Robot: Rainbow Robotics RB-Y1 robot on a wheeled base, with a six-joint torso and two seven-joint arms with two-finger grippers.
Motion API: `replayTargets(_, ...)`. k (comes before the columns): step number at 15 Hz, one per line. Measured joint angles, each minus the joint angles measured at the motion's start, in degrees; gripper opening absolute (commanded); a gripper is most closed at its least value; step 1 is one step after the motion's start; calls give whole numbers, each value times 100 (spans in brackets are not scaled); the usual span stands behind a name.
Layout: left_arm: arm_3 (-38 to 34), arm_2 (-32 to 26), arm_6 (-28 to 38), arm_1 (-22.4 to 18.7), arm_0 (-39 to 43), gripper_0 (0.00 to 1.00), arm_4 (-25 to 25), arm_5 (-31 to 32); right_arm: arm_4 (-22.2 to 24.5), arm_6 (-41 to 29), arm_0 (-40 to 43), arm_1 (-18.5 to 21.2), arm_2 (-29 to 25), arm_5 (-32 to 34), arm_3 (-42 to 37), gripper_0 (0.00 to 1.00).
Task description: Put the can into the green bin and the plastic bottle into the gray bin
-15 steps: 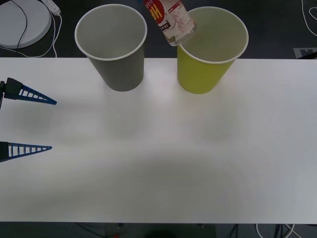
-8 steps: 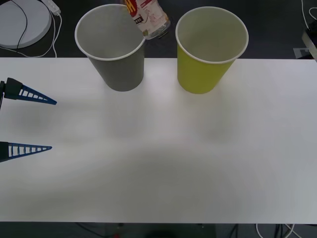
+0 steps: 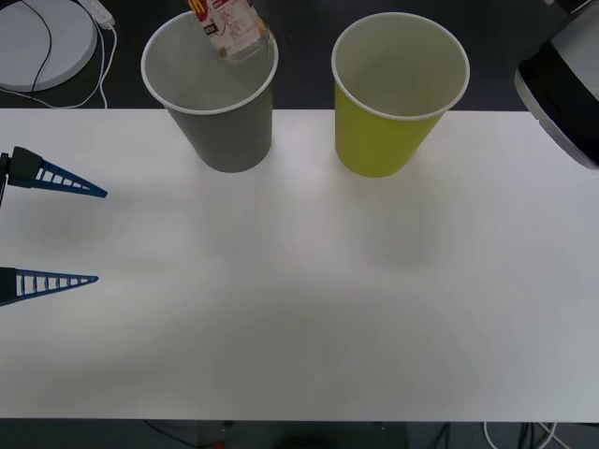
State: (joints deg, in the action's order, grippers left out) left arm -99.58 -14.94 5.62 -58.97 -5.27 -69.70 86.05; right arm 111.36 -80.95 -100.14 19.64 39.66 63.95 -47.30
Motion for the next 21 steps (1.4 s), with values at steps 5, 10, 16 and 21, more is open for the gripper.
replayTargets(5,0,0,0,0,0,100,0,0,-74,0,-198,-282,222,-552,442,0)
replayTargets(10,0,0,0,0,0,100,0,0,-193,7,-217,-294,256,-594,456,23)
replayTargets(16,0,0,0,0,0,100,0,0,-402,573,-225,-294,550,-948,624,100)
replayTargets(21,0,0,0,0,0,100,0,0,-641,596,-220,-294,635,-1060,681,100)
